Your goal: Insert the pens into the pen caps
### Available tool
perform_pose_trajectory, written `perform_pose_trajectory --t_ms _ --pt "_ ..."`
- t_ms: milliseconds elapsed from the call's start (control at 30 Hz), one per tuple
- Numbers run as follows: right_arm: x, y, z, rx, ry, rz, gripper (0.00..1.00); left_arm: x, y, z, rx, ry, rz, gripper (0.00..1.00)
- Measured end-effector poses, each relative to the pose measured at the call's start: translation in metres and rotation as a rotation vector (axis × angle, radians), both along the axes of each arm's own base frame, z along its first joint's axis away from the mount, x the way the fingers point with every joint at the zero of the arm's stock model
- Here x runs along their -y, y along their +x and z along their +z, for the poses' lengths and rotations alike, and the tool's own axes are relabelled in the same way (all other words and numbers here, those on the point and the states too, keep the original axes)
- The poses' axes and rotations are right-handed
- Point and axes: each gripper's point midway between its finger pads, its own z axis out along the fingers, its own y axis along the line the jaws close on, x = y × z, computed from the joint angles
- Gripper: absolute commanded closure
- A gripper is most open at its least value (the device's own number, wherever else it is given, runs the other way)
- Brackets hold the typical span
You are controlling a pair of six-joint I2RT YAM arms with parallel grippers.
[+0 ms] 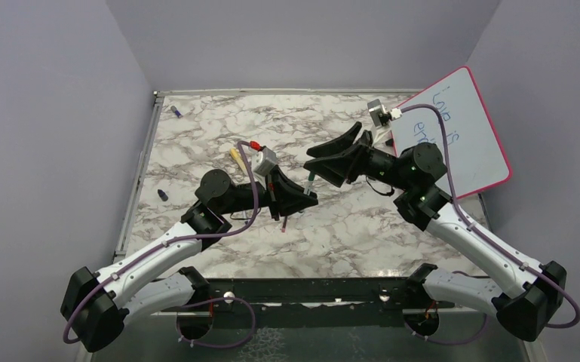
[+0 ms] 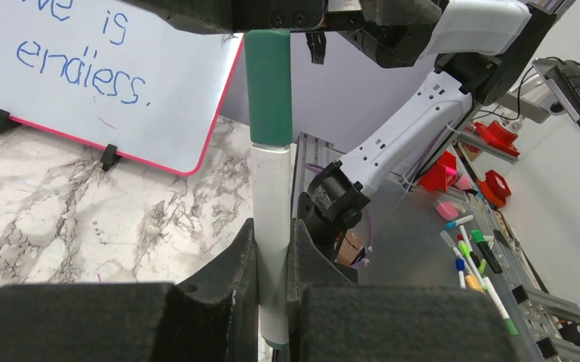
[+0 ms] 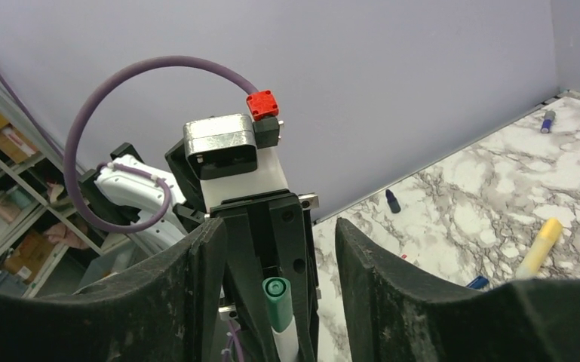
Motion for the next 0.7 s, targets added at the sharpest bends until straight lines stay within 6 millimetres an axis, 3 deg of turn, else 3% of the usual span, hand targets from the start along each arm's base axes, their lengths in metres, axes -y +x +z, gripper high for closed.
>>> perform_pose_trajectory --t_ms 200,500,700 --pt "-0.004 0.004 -0.007 -0.020 -0.014 0.005 0.47 0.001 0.001 -0.002 -0.005 0.005 0.000 1.00" --pt "-0.009 -0.001 -0.014 -0.027 -0.036 0.053 0.64 0.001 0.001 0.001 -0.002 0.001 0.000 1.00" --pt "-0.012 -0.003 -0.019 -0.037 -0.048 0.082 0.90 0.001 0.001 0.001 -0.009 0.006 0.000 1.00"
